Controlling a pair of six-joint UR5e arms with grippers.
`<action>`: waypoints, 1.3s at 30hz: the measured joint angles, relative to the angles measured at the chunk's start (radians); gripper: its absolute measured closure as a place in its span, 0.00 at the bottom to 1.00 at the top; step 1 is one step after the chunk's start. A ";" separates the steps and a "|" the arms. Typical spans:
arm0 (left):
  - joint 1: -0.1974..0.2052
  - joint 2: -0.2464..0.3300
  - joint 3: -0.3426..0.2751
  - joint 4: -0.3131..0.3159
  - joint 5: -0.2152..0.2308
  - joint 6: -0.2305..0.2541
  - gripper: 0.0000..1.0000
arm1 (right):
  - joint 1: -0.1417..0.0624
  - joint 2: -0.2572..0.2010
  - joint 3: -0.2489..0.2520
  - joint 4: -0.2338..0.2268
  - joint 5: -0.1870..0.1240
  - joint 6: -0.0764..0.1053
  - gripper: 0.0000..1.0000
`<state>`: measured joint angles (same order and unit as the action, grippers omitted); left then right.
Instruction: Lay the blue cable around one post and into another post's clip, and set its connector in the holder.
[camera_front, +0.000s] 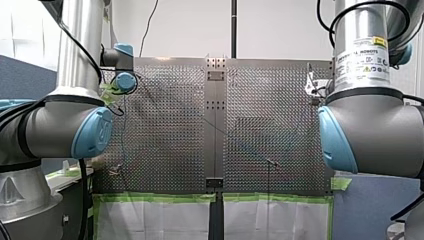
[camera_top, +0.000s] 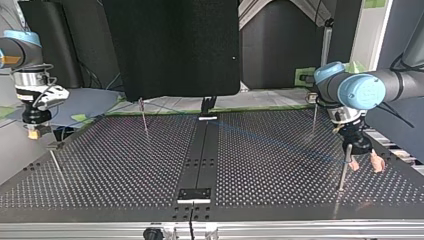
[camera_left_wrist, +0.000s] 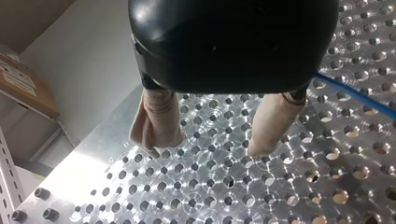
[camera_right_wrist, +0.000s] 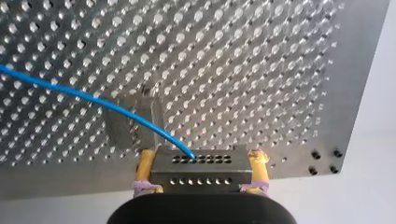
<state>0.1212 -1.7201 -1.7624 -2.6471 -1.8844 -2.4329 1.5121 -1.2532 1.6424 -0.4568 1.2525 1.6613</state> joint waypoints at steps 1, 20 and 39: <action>0.000 0.000 0.000 0.000 0.000 0.000 0.00 | -0.002 0.003 0.000 0.000 0.000 -0.001 1.00; -0.002 0.000 0.000 -0.001 0.001 0.000 0.00 | -0.038 0.086 -0.021 -0.027 -0.046 -0.006 1.00; -0.002 0.000 0.002 0.001 0.005 0.004 0.00 | -0.028 0.149 -0.135 0.044 -0.106 -0.021 1.00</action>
<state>0.1193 -1.7201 -1.7603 -2.6464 -1.8798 -2.4289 1.4844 -1.1037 1.5074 -0.4129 1.1462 1.6401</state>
